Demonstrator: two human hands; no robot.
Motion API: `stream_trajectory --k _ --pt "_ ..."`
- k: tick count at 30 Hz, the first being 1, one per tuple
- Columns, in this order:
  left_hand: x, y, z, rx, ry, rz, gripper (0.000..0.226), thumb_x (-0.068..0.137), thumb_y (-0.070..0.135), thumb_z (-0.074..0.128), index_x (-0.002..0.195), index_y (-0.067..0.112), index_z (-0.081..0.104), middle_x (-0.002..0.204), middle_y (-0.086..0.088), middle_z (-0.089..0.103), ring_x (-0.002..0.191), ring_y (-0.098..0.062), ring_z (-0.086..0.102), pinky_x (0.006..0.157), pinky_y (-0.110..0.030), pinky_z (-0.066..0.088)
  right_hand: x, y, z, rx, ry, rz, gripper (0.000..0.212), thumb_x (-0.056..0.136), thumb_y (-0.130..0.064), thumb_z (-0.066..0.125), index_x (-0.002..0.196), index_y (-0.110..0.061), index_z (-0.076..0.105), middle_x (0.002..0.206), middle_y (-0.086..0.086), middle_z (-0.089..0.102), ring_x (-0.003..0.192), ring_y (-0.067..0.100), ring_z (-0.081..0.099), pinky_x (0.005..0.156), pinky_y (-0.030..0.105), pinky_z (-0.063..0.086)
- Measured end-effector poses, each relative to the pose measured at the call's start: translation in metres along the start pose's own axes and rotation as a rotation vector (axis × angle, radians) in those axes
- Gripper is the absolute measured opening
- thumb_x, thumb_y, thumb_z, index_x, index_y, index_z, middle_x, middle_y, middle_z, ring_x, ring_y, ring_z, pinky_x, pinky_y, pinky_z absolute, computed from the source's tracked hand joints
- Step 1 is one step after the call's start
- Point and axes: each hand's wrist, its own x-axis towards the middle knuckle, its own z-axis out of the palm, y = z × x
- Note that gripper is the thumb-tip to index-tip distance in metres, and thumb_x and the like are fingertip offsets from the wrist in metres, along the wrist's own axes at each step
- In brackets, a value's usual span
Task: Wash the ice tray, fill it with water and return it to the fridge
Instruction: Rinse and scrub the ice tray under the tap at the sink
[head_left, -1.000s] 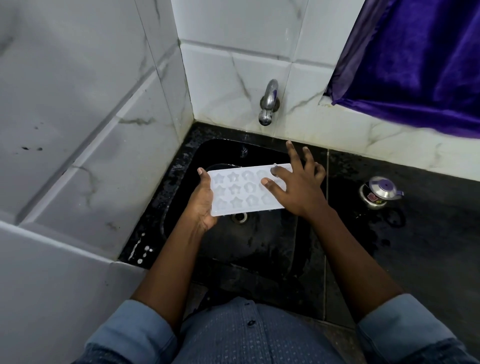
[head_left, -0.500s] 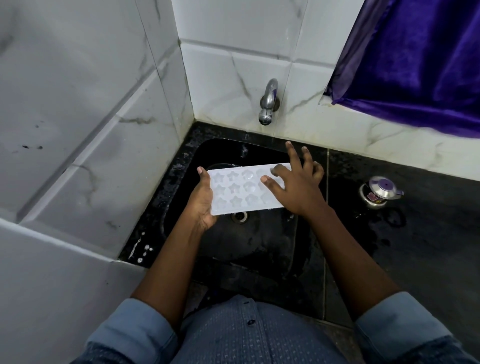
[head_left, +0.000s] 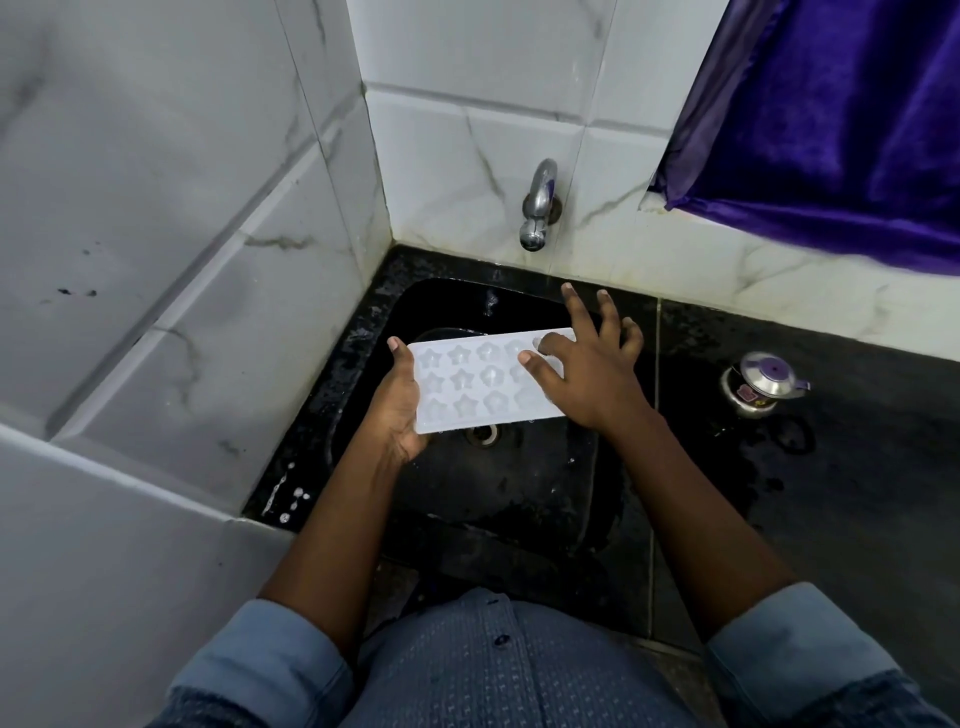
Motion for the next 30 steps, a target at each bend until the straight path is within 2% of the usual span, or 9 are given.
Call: stream_trajectory --k 3,5,10,16,20,25,27,30 --pt "-0.003 0.001 0.002 -0.021 0.002 -0.014 0.091 0.096 0.081 0.014 0.129 0.016 0.068 0.117 -0.013 0.079 0.102 -0.030 0.079 0.074 -0.041 0.064 -0.002 0.000 0.000 0.003 -0.015 0.001 0.056 0.100 -0.075 0.034 0.130 -0.040 0.066 0.176 -0.004 -0.001 0.160 0.032 -0.012 0.122 0.063 -0.002" --pt "-0.006 0.002 0.003 -0.029 -0.004 -0.022 0.091 0.097 0.081 0.014 0.129 0.016 0.068 0.115 -0.013 0.079 0.100 -0.029 0.079 0.070 -0.039 0.065 -0.003 0.000 0.001 -0.007 -0.020 -0.008 0.059 0.099 -0.077 0.033 0.133 -0.041 0.064 0.176 -0.004 0.000 0.160 0.032 -0.011 0.122 0.063 -0.001" --pt "-0.009 0.002 0.005 -0.032 -0.007 -0.025 0.091 0.098 0.079 0.013 0.129 0.014 0.068 0.117 -0.014 0.079 0.101 -0.030 0.079 0.070 -0.039 0.065 -0.004 0.002 0.002 -0.006 -0.013 -0.012 0.055 0.100 -0.075 0.033 0.122 -0.038 0.066 0.176 -0.002 0.003 0.160 0.034 -0.009 0.122 0.064 0.001" --pt "-0.015 0.002 0.011 -0.044 -0.017 -0.040 0.091 0.098 0.079 0.015 0.131 0.013 0.068 0.117 -0.016 0.078 0.101 -0.033 0.078 0.069 -0.042 0.065 -0.007 -0.009 0.001 0.027 0.037 -0.068 0.048 0.099 -0.073 0.040 0.116 -0.030 0.053 0.176 0.002 0.003 0.160 0.032 -0.008 0.121 0.063 0.005" --pt "-0.018 -0.001 0.015 -0.050 -0.035 -0.054 0.090 0.098 0.079 0.015 0.126 0.014 0.070 0.115 -0.016 0.079 0.100 -0.033 0.079 0.069 -0.042 0.065 -0.008 -0.017 0.004 -0.039 0.001 -0.097 0.050 0.098 -0.076 0.035 0.111 -0.036 0.063 0.176 -0.002 -0.003 0.160 0.033 -0.011 0.121 0.062 0.002" --pt "-0.016 0.000 0.010 -0.051 -0.016 -0.028 0.092 0.097 0.081 0.015 0.132 0.014 0.068 0.121 -0.016 0.077 0.105 -0.033 0.078 0.073 -0.041 0.065 -0.010 -0.021 0.001 -0.065 -0.023 -0.061 0.060 0.099 -0.078 0.029 0.129 -0.041 0.066 0.176 -0.003 -0.006 0.159 0.033 -0.014 0.122 0.063 -0.003" --pt "-0.015 -0.001 0.010 -0.035 -0.014 -0.022 0.093 0.096 0.082 0.016 0.132 0.015 0.068 0.123 -0.016 0.077 0.107 -0.034 0.077 0.078 -0.043 0.064 -0.011 -0.022 0.000 -0.063 -0.032 -0.066 0.060 0.099 -0.078 0.030 0.125 -0.040 0.069 0.176 -0.003 -0.005 0.159 0.033 -0.013 0.122 0.063 -0.002" --pt "-0.017 -0.004 0.012 -0.013 -0.003 -0.037 0.093 0.095 0.083 0.017 0.130 0.015 0.069 0.120 -0.017 0.077 0.106 -0.036 0.077 0.075 -0.045 0.064 -0.011 -0.024 0.001 -0.051 -0.028 -0.058 0.059 0.098 -0.078 0.031 0.115 -0.037 0.071 0.176 -0.003 -0.005 0.159 0.034 -0.012 0.122 0.063 0.000"
